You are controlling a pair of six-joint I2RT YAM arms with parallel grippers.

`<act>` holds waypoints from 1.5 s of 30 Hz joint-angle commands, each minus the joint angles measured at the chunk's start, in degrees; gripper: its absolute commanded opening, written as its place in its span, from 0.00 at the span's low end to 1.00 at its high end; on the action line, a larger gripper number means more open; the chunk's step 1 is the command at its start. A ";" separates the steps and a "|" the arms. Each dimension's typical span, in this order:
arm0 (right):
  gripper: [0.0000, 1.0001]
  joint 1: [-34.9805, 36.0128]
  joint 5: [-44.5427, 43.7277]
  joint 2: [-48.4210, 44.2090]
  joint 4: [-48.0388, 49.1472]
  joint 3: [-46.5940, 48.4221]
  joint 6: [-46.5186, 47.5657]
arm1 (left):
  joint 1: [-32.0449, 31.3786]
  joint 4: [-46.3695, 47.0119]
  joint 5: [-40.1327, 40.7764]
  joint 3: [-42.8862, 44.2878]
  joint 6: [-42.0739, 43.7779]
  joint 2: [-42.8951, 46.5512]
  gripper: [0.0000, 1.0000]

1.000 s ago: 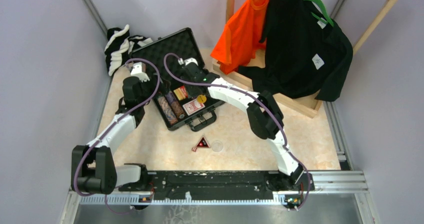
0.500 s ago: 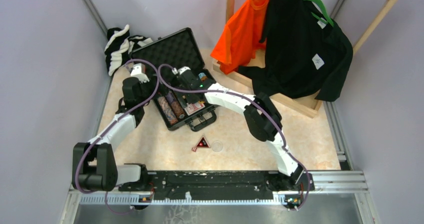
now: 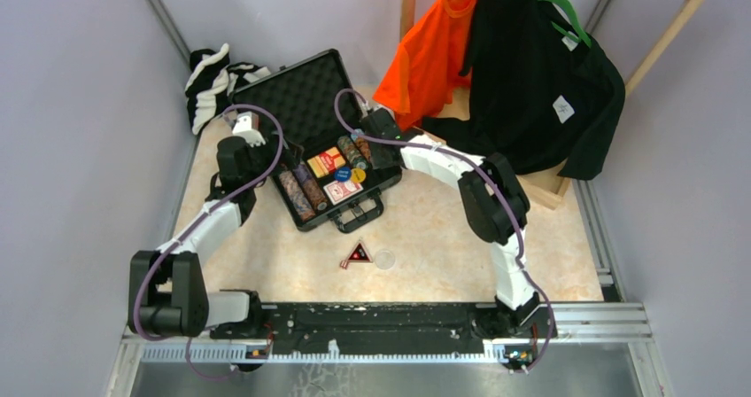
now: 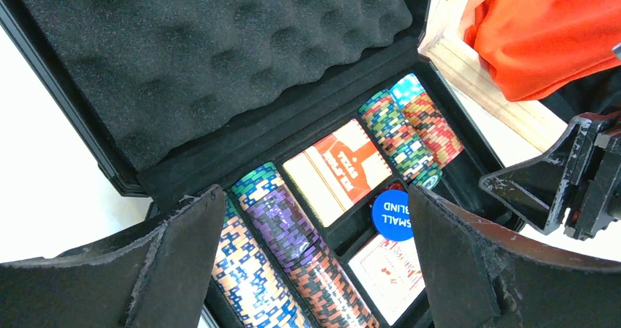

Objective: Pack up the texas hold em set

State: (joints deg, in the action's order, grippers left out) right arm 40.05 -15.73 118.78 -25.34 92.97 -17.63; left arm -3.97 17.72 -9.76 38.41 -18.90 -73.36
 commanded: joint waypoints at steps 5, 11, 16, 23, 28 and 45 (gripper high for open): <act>0.05 0.34 0.03 -1.01 4.16 -0.46 1.22 | 0.46 2.15 -1.23 -0.38 -0.50 -0.30 0.98; 0.00 0.38 1.50 -0.07 4.14 0.90 1.47 | 0.49 1.44 -1.16 -0.51 -0.23 0.60 0.98; 0.00 0.38 3.53 2.57 3.82 1.23 1.03 | 0.62 1.55 -0.97 -0.71 -0.18 1.26 0.98; 0.00 1.56 5.36 6.15 3.47 3.44 0.93 | 0.62 2.06 -1.94 -0.49 -0.19 -0.19 0.98; 0.00 2.70 6.20 7.98 3.07 5.47 0.90 | 0.70 2.12 -1.82 -0.45 -0.12 -0.18 0.98; 0.00 3.35 -0.91 0.59 5.50 0.16 0.86 | 0.85 1.98 -2.75 -0.65 -0.24 0.32 0.98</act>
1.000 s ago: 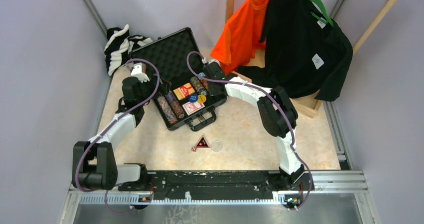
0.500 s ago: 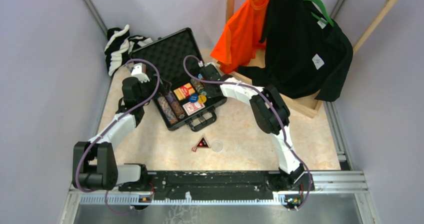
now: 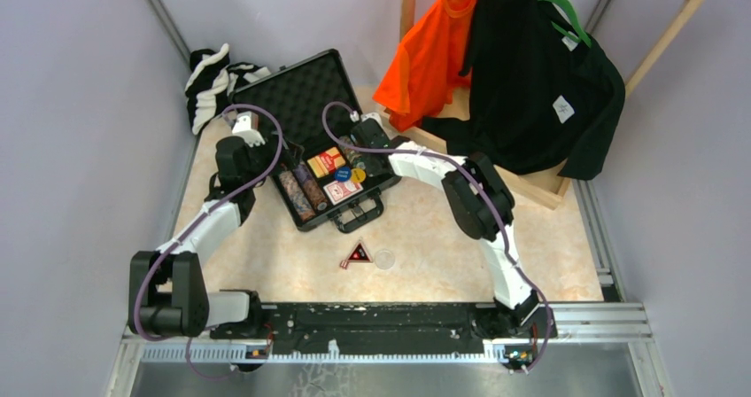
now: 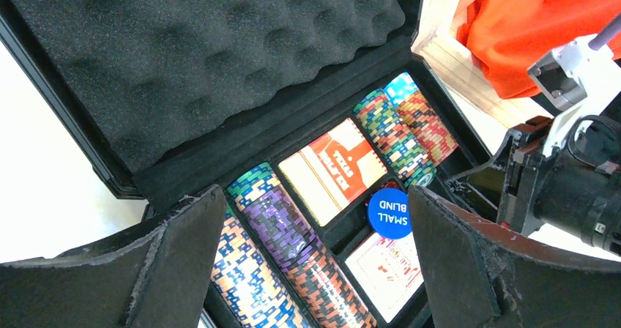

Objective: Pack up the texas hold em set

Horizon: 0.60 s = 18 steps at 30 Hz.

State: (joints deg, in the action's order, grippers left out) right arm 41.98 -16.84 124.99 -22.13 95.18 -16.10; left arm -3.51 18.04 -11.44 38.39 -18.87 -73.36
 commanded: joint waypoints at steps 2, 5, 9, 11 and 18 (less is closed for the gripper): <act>0.00 1.31 -0.10 -6.24 2.10 -2.10 -0.29 | 0.40 1.71 -1.32 -0.73 -0.34 0.46 0.98; 0.00 1.31 -0.91 -7.27 2.89 -2.83 -0.42 | 0.36 1.82 -1.42 -0.66 -0.37 0.49 0.98; 0.00 1.35 0.52 -8.43 4.20 -3.70 -0.25 | 0.42 1.78 -1.36 -0.59 -0.29 0.50 0.98; 0.00 1.49 1.35 -7.65 2.98 -2.72 -0.25 | 0.45 1.82 -1.33 -0.55 -0.27 0.40 0.98; 0.00 2.70 2.75 -5.44 2.79 -2.41 -0.33 | 0.48 1.97 -1.52 -0.38 -0.28 -0.09 0.98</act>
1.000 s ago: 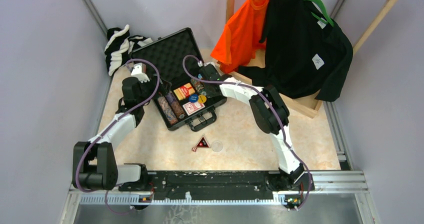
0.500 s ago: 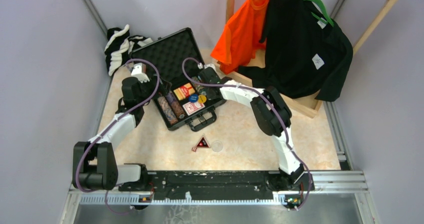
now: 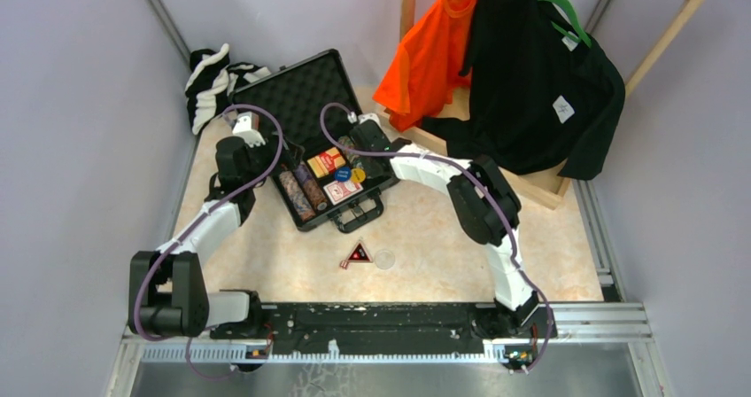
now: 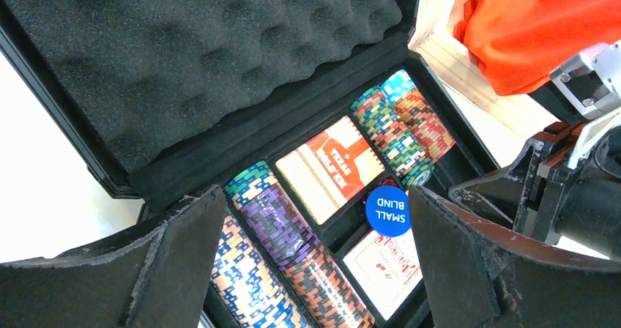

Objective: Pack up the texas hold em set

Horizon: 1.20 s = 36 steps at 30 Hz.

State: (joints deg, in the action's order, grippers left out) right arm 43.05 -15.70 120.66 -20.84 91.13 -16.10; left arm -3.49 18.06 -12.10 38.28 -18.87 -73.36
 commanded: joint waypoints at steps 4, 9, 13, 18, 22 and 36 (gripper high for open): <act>0.00 2.35 2.06 0.27 1.44 1.87 -0.46 | 0.43 1.89 -0.81 -0.32 -0.20 -0.12 0.98; 0.00 2.50 3.91 2.24 1.51 2.76 -0.69 | 0.46 1.65 -0.78 -0.27 -0.20 0.06 0.98; 0.00 2.85 5.15 3.13 1.84 3.46 -0.95 | 0.47 1.53 -0.49 -0.25 0.02 0.23 0.98; 0.00 4.11 3.93 2.46 1.20 5.35 -0.47 | 0.45 1.80 -1.21 0.03 -0.13 -0.76 0.98; 0.00 5.04 4.65 1.38 1.32 6.19 -0.38 | 0.47 1.80 -1.01 0.08 -0.19 -0.87 0.98; 0.60 5.35 -5.86 -20.18 5.60 -13.54 -0.59 | 0.47 2.41 -4.91 0.34 -0.64 -1.14 0.98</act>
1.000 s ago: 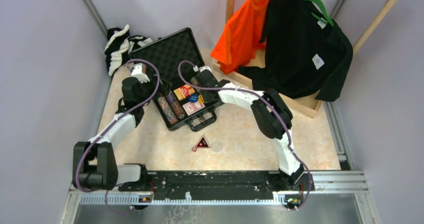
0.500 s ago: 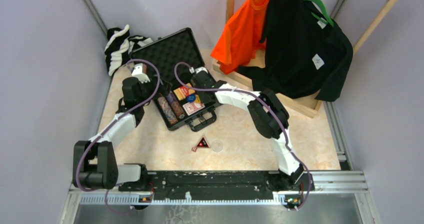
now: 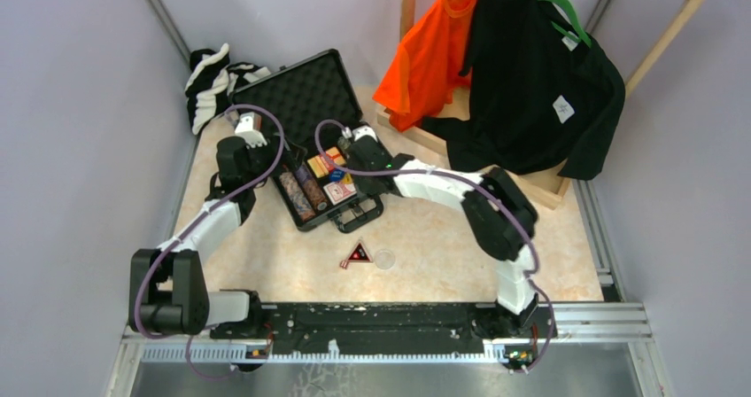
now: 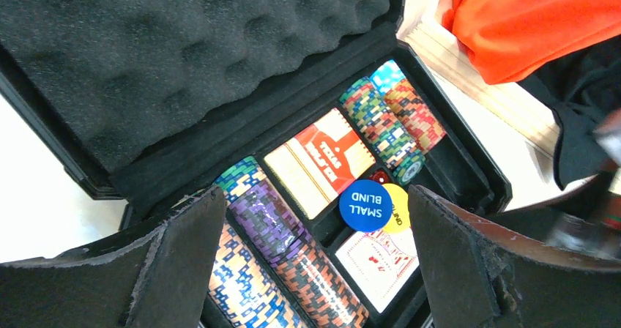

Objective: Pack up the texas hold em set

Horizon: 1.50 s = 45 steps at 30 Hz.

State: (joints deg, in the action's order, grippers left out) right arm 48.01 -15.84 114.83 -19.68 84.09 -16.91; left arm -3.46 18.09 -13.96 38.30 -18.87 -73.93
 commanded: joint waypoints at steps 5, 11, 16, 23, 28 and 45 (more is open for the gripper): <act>0.71 3.88 -7.52 -27.21 3.14 -16.06 0.94 | 0.27 2.30 -4.07 0.36 -1.41 0.12 0.98; 0.73 9.88 -4.68 -32.35 -0.71 -25.49 -2.80 | -0.53 1.72 -4.43 -0.16 -1.94 3.01 0.97; 0.82 14.39 -2.97 -32.10 -0.41 -32.65 -8.63 | -2.03 0.74 -4.09 -0.07 -1.86 4.03 0.97; 0.85 17.06 -0.10 -28.06 1.04 -34.53 -10.76 | -2.78 -0.83 -3.49 -0.23 -0.98 5.82 0.97; 0.86 18.33 0.99 -24.60 2.80 -33.60 -10.41 | -2.82 -1.04 -3.67 -0.23 -0.70 6.07 0.97; 0.52 20.22 -1.38 -22.66 0.34 -32.83 -13.07 | -2.78 -0.38 -3.11 -0.64 -0.05 5.95 0.97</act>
State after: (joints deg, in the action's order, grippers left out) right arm 66.83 -16.34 91.98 -17.80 48.86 -27.88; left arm -6.02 17.04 -17.12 38.09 -19.64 -68.47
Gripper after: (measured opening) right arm 0.574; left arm 0.970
